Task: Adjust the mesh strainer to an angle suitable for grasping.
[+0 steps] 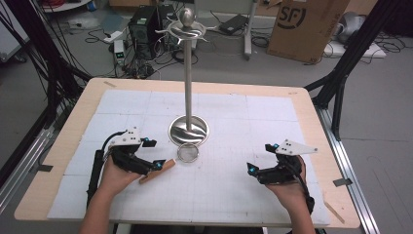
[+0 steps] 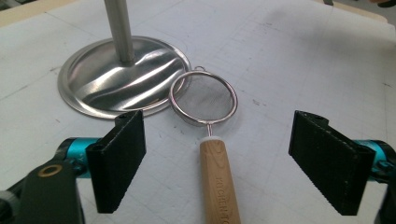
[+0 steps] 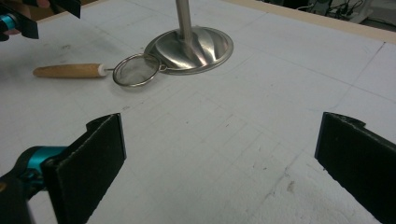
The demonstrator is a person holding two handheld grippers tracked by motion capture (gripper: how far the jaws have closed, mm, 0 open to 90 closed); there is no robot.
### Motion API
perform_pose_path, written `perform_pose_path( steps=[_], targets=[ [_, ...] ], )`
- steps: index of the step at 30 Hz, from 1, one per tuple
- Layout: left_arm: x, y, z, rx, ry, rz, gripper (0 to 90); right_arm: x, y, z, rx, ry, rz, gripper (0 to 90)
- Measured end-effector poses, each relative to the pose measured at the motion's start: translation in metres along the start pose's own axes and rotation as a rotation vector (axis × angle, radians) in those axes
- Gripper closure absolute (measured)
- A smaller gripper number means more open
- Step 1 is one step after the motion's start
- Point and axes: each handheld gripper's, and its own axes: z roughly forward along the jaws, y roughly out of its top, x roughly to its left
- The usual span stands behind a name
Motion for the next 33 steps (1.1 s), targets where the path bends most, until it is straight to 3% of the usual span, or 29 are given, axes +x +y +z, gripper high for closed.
perform_pose_path(
  steps=[12,21,33],
  targets=[
    [0.001,-0.005,0.015,0.1,-0.028,0.009,29.4,-0.001,-0.002,0.002,0.011,-0.009,0.003,0.7],
    [0.001,-0.011,0.027,0.208,-0.01,0.024,37.3,0.0,-0.003,0.003,0.018,-0.005,0.009,0.7],
    [-0.002,-0.013,0.034,0.265,-0.002,0.053,55.6,-0.001,-0.004,0.003,0.019,-0.008,0.01,0.8]
  ],
)
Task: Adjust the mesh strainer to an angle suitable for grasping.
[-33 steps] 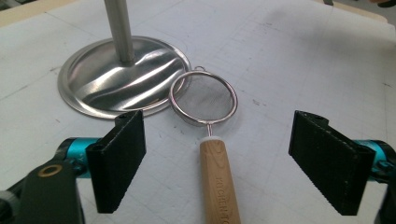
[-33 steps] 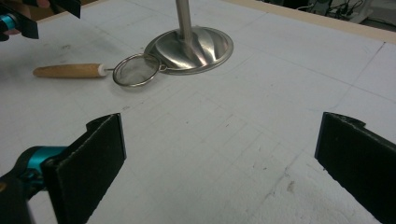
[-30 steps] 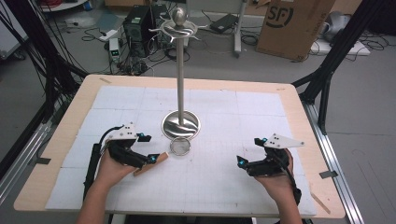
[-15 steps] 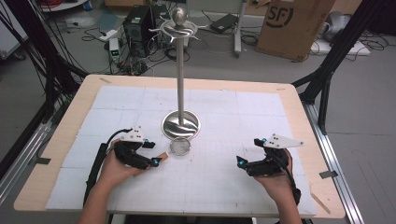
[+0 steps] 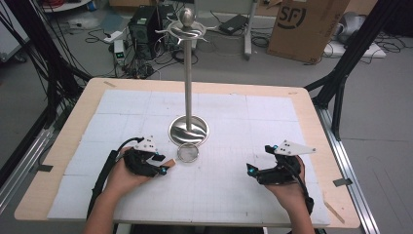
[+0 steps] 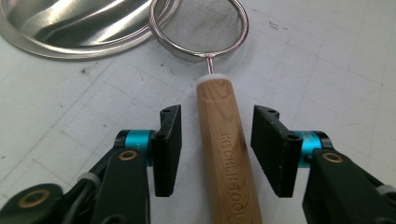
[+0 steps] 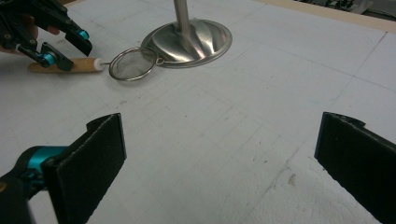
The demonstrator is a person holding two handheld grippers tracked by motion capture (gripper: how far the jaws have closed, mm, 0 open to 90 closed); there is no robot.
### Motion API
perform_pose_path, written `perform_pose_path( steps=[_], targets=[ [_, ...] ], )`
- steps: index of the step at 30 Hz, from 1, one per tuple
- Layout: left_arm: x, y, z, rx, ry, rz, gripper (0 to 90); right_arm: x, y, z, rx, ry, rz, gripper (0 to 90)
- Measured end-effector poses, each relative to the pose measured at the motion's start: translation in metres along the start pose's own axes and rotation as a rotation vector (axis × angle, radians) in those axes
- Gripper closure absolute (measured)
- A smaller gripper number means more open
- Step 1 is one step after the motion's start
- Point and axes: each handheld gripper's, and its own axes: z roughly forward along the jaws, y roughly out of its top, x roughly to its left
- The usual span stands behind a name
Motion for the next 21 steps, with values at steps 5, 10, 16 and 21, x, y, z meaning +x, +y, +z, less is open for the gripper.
perform_pose_path(
  steps=[5,10,16,21],
  targets=[
    [-0.0021,0.0004,0.0031,0.022,0.003,0.015,60.4,0.0,-0.0005,0.0007,0.005,0.0,0.002,0.8],
    [-0.0051,0.0012,0.0084,0.05,0.007,0.031,63.3,-0.0002,-0.0013,0.0017,0.01,0.002,0.001,0.8],
    [-0.0076,0.0036,0.0084,0.069,0.033,0.052,65.2,0.0,-0.0026,0.0025,0.013,0.004,0.004,0.8],
    [-0.0094,0.0052,0.0092,0.076,0.04,0.074,67.4,-0.0003,-0.0028,0.0007,0.011,0.0,0.006,0.8]
  ],
)
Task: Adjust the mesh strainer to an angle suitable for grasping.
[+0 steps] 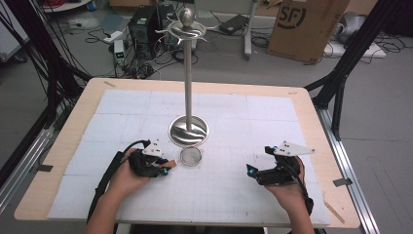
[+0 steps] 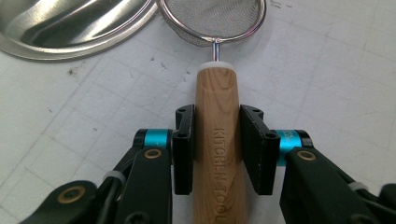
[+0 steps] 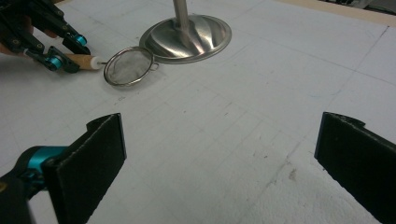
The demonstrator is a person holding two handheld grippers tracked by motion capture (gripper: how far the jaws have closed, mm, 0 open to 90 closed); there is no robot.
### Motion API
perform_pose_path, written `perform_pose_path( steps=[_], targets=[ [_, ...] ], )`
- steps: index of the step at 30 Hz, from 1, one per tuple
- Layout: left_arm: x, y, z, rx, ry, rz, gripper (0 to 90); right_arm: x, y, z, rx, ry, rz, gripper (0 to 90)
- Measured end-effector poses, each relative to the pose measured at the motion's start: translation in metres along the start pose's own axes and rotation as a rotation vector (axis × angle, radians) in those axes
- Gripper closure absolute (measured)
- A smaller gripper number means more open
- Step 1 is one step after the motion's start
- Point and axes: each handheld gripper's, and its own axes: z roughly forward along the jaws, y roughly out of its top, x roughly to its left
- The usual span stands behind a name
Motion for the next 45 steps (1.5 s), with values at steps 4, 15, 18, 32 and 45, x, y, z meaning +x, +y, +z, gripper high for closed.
perform_pose_path(
  steps=[4,15,18,32,45],
  targets=[
    [0.0,0.001,0.0,0.008,0.003,0.004,67.5,0.0,0.0,0.0,-0.001,0.0,0.002,0.8],
    [-0.012,0.011,0.007,0.011,-0.025,0.066,67.5,0.0,-0.001,-0.001,0.001,0.002,0.002,0.8],
    [-0.016,0.016,0.012,0.007,-0.046,0.08,67.5,0.0,-0.002,-0.001,0.002,0.005,0.001,0.9],
    [-0.035,0.037,0.031,-0.01,-0.114,0.137,67.5,0.0,-0.006,-0.007,0.004,-0.002,0.009,1.0],
    [-0.05,0.067,0.058,-0.03,-0.143,0.159,67.5,-0.002,-0.016,-0.023,-0.005,-0.028,0.035,1.1]
  ],
)
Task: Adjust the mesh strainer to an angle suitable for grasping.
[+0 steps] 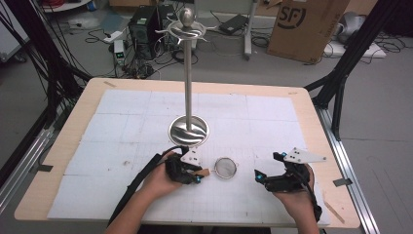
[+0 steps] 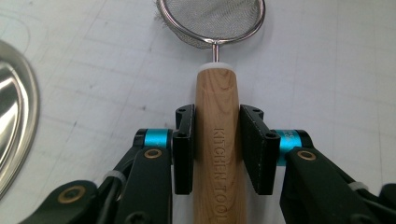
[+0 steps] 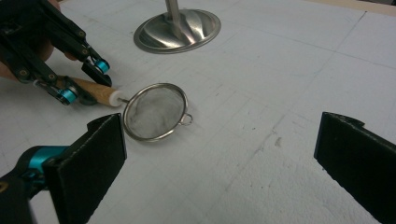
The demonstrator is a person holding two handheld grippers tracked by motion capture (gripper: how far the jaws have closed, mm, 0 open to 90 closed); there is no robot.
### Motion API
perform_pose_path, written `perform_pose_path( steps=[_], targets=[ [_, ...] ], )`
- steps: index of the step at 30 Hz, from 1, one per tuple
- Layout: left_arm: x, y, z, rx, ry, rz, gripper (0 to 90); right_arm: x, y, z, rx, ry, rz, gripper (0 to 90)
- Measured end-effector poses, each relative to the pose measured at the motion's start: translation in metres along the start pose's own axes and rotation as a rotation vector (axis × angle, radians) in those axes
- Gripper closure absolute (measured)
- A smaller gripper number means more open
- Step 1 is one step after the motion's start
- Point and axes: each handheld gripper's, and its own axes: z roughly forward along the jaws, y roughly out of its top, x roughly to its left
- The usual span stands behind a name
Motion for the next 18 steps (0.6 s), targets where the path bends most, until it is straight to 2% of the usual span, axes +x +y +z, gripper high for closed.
perform_pose_path(
  steps=[12,18],
  targets=[
    [-0.009,0.038,0.032,0.016,-0.028,0.049,67.5,0.002,0.003,0.001,-0.007,0.009,-0.006,1.1],
    [-0.01,0.047,0.041,0.01,-0.035,0.058,67.1,0.002,0.002,0.002,-0.002,0.014,0.0,1.1]
  ],
)
